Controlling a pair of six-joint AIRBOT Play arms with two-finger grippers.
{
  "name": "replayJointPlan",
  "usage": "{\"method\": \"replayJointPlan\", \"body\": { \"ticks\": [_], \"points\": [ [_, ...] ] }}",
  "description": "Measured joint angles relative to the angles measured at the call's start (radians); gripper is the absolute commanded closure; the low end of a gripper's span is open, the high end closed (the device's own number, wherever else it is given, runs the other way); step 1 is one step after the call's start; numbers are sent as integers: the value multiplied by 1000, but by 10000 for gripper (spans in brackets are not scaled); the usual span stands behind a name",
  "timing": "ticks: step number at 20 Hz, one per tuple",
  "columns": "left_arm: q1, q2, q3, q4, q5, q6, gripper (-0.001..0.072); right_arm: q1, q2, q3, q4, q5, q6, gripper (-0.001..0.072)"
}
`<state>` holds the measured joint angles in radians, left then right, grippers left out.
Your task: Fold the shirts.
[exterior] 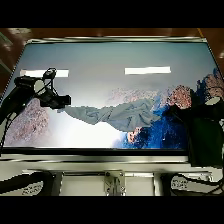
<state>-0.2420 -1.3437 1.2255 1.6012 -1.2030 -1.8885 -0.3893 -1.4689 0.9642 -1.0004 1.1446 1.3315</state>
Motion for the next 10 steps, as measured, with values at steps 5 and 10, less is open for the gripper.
{"method": "replayJointPlan", "body": {
  "ticks": [5,10],
  "points": [
    [0,0,0,-10,-1,2,671,50,-82,-25,121,-76,16,73],
    [0,0,0,-13,11,2,672,121,-134,-29,176,-173,34,639]
  ]
}}
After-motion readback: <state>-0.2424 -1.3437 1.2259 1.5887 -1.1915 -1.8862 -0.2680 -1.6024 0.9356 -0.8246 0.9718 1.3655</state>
